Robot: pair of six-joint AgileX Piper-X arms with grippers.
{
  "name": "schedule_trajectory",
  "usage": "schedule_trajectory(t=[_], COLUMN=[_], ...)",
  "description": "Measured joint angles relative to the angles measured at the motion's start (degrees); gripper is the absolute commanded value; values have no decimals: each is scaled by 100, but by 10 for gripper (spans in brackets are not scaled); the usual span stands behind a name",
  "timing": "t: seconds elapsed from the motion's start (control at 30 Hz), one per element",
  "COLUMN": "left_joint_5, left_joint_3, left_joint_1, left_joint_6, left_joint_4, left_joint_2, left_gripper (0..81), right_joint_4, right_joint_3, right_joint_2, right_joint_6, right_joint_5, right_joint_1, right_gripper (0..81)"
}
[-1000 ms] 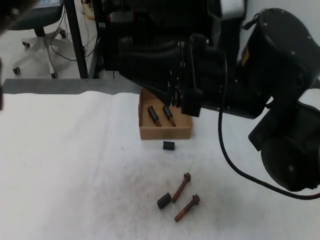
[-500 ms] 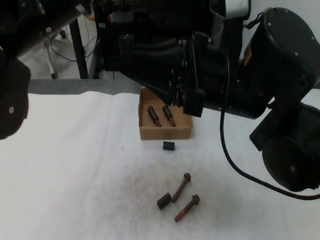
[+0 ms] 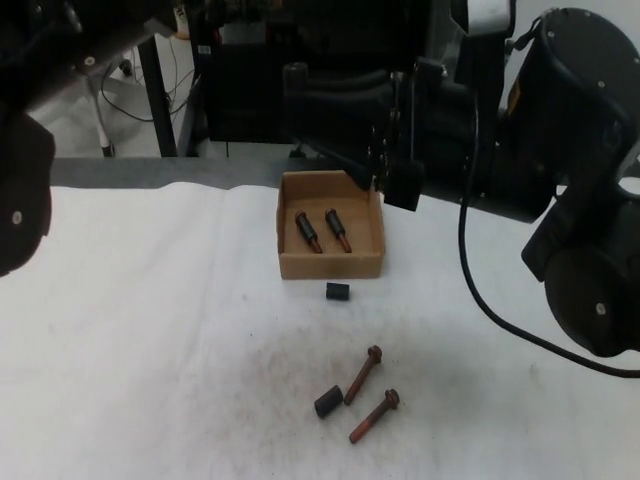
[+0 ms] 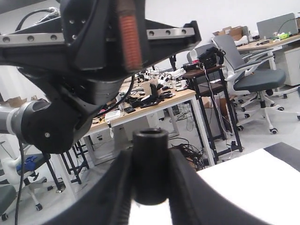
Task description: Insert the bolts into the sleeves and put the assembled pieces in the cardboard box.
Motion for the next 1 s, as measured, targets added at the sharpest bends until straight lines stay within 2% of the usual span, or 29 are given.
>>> schedule_trajectory(t=[0.27, 0.4, 0.63, 0.8, 1.0], left_joint_5=[0, 0, 0, 0, 0], left_joint_3=[0, 0, 0, 0, 0], left_joint_1=[0, 0, 0, 0, 0], left_joint_6=[179, 191, 206, 232, 321], left_joint_4=[125, 140, 140, 140, 140], left_joint_2=[0, 0, 0, 0, 0], left_gripper=[4, 4, 4, 4, 4], right_joint_4=[10, 26, 34, 34, 39], right_joint_3=[0, 0, 0, 0, -24], right_joint_2=[0, 0, 0, 0, 0], right_joint_6=[-95, -850, -1924, -2013, -1966], right_joint_5=[0, 69, 1420, 1652, 1495], right_joint_1=[204, 235, 241, 241, 241], right_gripper=[3, 3, 3, 3, 3])
